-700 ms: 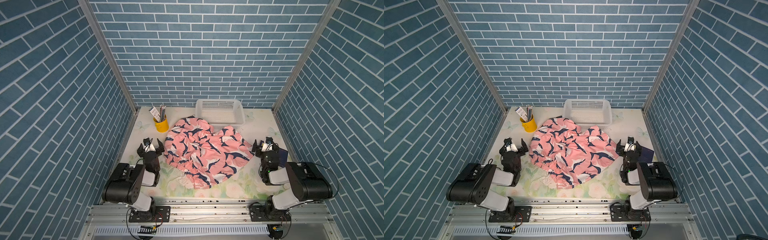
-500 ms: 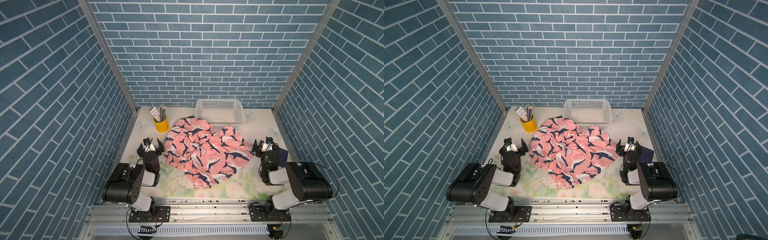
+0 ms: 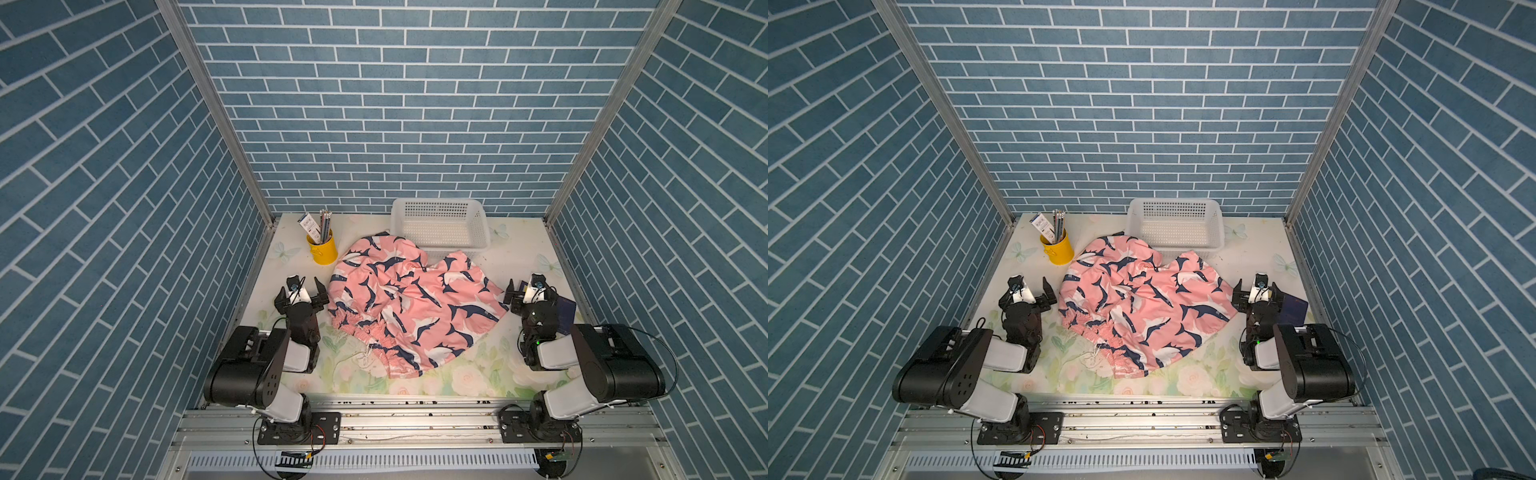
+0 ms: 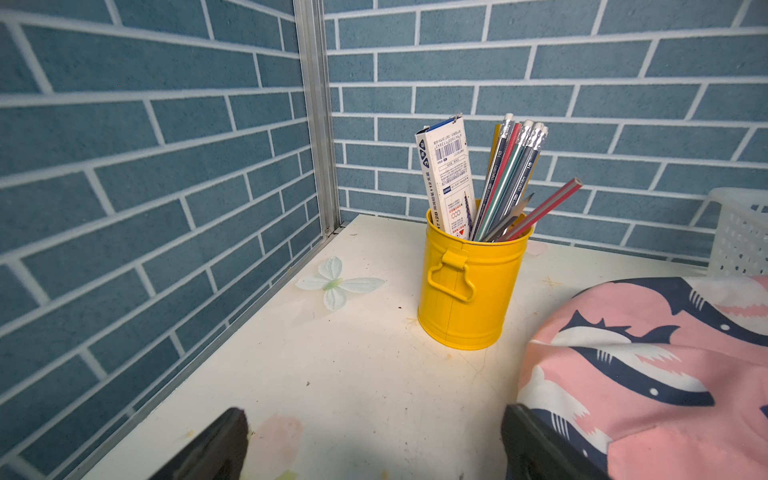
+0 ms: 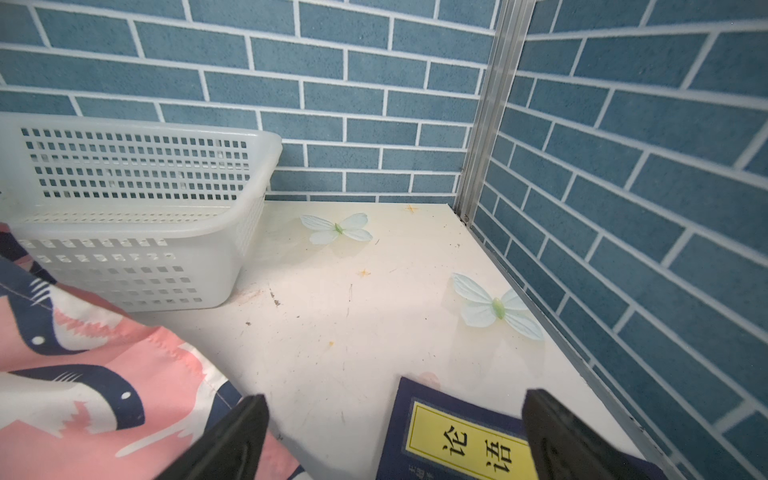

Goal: Roll up the shorts
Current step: Fold the shorts at the center of the board.

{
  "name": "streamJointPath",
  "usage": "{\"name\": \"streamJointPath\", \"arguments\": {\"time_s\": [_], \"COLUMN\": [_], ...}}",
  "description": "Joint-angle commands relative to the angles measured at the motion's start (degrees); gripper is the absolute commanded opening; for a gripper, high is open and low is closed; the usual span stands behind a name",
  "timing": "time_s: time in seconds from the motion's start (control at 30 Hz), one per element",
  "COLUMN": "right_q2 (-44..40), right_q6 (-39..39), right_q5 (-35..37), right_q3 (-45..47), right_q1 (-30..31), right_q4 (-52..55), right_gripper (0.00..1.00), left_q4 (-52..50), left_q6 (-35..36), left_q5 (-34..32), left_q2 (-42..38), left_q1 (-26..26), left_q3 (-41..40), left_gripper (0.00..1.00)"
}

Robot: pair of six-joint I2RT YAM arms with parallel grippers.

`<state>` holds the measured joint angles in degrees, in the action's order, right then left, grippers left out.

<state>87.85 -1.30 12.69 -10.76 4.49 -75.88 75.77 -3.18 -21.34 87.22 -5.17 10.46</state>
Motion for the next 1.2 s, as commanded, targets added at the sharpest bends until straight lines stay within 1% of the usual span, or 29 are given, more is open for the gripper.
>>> {"name": "streamJointPath", "arguments": {"time_s": [0.0,0.27,0.3,0.33,0.37,0.4,0.43,0.47,0.53,0.57,0.6,0.67,0.7,0.73,0.77,0.8,0.87,0.93,1.0,1.07,1.17], "right_q2": [-0.01,-0.18,-1.77,-2.94,-4.15,-6.84,-9.76,-12.76,-17.77,-20.19,-21.89,-25.99,-26.84,-27.20,-27.30,-26.96,-25.89,-25.30,-25.05,-24.95,-23.60], "right_q6": [0.86,1.16,1.67,1.09,0.08,0.01,0.51,1.02,2.54,4.56,7.27,20.28,24.45,26.68,26.06,24.59,24.50,25.29,26.59,28.36,30.05], "right_q5": [0.50,1.55,2.76,1.27,2.54,5.39,5.85,6.29,6.23,5.51,5.34,6.67,6.27,3.60,-2.97,-7.72,-11.96,-14.25,-16.27,-20.22,-23.28], "right_q3": [-0.13,0.21,0.34,1.02,2.14,2.07,1.28,-0.04,-3.86,-6.44,-8.57,-15.95,-18.07,-19.96,-21.62,-23.33,-27.38,-29.77,-32.56,-34.36,-34.25], "right_q1": [0.17,0.22,0.34,0.25,1.06,2.11,2.19,2.10,1.92,1.96,1.96,1.73,1.44,0.83,-0.12,-0.32,-0.33,-0.17,-0.04,0.05,0.89], "right_q4": [-1.07,-2.03,-0.44,-0.97,-2.19,0.75,4.75,9.65,18.89,24.40,29.14,46.05,50.70,53.50,55.19,56.88,63.46,68.66,75.13,80.79,86.30], "right_gripper": [1.00,1.00,1.00,1.00,1.00,1.00,1.00,1.00,1.00,1.00,1.00,1.00,1.00,1.00,0.99,0.89,0.79,0.73,0.63,0.63,0.65], "left_q4": [0.79,1.28,0.65,-3.25,-6.14,-11.52,-17.75,-21.65,-27.70,-32.42,-38.20,-53.13,-57.00,-59.85,-61.43,-63.45,-66.86,-72.06,-76.28,-81.40,-85.87], "left_q6": [0.19,0.29,0.32,-0.10,0.46,0.10,-0.64,-1.47,-4.13,-7.97,-12.66,-24.05,-26.03,-26.17,-26.43,-27.45,-27.88,-27.16,-26.63,-27.12,-29.83], "left_q5": [0.43,0.23,-0.41,-0.06,-1.19,-3.11,-3.85,-4.56,-2.05,-0.45,0.31,1.07,4.30,8.77,13.07,16.12,17.20,15.41,14.17,11.69,10.22], "left_q2": [-0.30,-0.38,-0.85,-2.80,-4.67,-7.04,-9.77,-12.11,-15.91,-17.58,-18.78,-19.46,-19.18,-18.76,-18.68,-19.15,-20.47,-23.33,-25.99,-28.23,-30.87], "left_q1": [0.25,0.25,0.16,0.12,-0.27,-0.62,-0.55,-0.34,0.87,1.63,2.17,2.99,3.51,3.60,3.59,3.24,1.03,-4.44,-10.01,-16.35,-25.99], "left_q3": [0.20,-0.05,0.15,1.08,2.09,3.88,6.40,8.32,11.24,13.57,16.31,24.11,26.58,28.64,29.66,30.50,31.22,31.67,31.27,30.63,27.65], "left_gripper": [1.00,1.00,1.00,1.00,1.00,1.00,1.00,1.00,1.00,1.00,1.00,1.00,1.00,1.00,0.92,0.86,0.83,0.81,0.76,0.75,0.75]}}
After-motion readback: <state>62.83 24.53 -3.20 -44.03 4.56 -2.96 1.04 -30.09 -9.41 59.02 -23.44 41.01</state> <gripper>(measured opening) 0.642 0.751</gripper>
